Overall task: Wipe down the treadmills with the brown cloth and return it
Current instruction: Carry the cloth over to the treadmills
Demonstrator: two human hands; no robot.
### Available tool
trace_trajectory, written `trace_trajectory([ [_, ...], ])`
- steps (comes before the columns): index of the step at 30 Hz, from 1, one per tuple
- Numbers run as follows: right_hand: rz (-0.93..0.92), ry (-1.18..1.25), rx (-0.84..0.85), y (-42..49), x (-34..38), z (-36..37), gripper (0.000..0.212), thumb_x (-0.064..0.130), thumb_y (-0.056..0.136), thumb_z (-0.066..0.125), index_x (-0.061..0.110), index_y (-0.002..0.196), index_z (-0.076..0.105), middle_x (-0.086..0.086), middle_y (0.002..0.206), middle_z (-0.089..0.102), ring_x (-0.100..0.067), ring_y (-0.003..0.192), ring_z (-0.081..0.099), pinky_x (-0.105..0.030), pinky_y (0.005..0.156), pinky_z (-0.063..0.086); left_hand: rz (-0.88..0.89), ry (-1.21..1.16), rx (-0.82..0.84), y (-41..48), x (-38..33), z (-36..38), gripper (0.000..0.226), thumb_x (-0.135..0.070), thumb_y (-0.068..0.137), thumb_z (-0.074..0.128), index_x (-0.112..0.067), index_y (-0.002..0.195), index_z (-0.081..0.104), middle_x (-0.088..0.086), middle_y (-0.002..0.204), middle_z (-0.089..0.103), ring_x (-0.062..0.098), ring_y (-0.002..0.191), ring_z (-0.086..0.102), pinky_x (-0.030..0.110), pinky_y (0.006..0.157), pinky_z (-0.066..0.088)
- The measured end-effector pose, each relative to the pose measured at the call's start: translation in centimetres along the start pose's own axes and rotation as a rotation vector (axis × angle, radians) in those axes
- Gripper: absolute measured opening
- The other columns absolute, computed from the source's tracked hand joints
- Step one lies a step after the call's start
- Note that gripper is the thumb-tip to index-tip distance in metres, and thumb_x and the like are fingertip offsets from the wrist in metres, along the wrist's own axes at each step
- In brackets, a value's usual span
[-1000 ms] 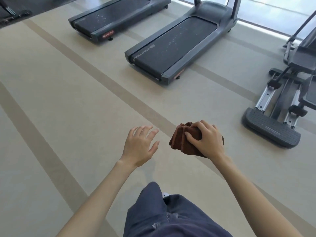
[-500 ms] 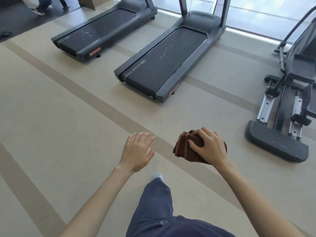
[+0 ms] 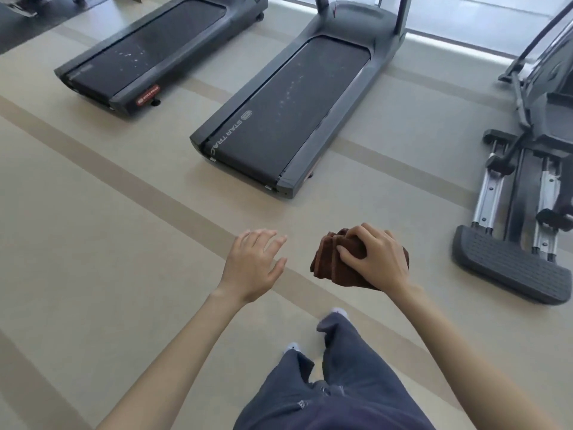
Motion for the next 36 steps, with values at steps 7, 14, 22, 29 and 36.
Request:
trace_trajectory([
  [7, -0.03, -0.01, 0.084, 8.9, -5.3, 2.8, 0.028, 0.048, 0.079, 0.049, 0.022, 0.08, 0.058, 0.011, 0.078, 0.063, -0.015, 0.071, 0.058, -0.03, 0.07, 0.039, -0.065, 0.005, 0.042, 8.4, 2.6, 2.8, 0.044, -0.04, 0.088, 0.037, -0.018, 0.117, 0.062, 0.004, 0.114, 0.064, 0.024, 0.107, 0.058, 0.04, 0.094, 0.044],
  [14, -0.1, 0.006, 0.149, 22.6, -10.7, 3.0, 0.023, 0.045, 0.081, 0.054, 0.022, 0.082, 0.058, 0.01, 0.083, 0.065, -0.015, 0.075, 0.058, -0.028, 0.073, 0.035, -0.19, 0.005, 0.035, 20.5, 4.9, 2.7, 0.047, -0.041, 0.088, 0.036, -0.017, 0.118, 0.062, 0.005, 0.116, 0.063, 0.025, 0.109, 0.057, 0.04, 0.093, 0.043],
  [22, -0.279, 0.007, 0.173, 34.6, -12.7, 3.7, 0.029, 0.044, 0.082, 0.049, 0.02, 0.083, 0.064, 0.005, 0.079, 0.064, -0.019, 0.074, 0.06, -0.032, 0.071, 0.039, -0.321, -0.021, -0.015, 29.8, 7.6, 2.1, 0.048, -0.04, 0.09, 0.034, -0.015, 0.122, 0.06, 0.006, 0.121, 0.061, 0.026, 0.114, 0.054, 0.041, 0.096, 0.04],
  [29, -0.364, 0.012, 0.29, 40.6, -12.5, 8.8, 0.022, 0.038, 0.084, 0.054, 0.02, 0.082, 0.065, 0.005, 0.078, 0.063, -0.019, 0.075, 0.06, -0.028, 0.07, 0.034, -0.439, -0.04, 0.069, 32.1, 12.8, 5.1, 0.05, -0.041, 0.09, 0.032, -0.015, 0.124, 0.058, 0.007, 0.121, 0.061, 0.026, 0.113, 0.055, 0.041, 0.096, 0.041],
  [36, -0.377, -0.026, 0.363, 50.4, -11.5, 13.8, 0.014, 0.031, 0.085, 0.064, 0.018, 0.086, 0.067, 0.001, 0.083, 0.065, -0.023, 0.08, 0.06, -0.034, 0.076, 0.042, -0.473, -0.055, 0.051, 39.4, 20.0, 6.0, 0.052, -0.042, 0.09, 0.03, -0.016, 0.125, 0.057, 0.005, 0.123, 0.06, 0.024, 0.115, 0.053, 0.039, 0.096, 0.039],
])
Point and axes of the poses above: each hand's wrist, its own y-axis towards the middle knuckle, its own z-axis out of the palm, x = y × z, the point moved 10 cm from there along y, towards the middle knuckle
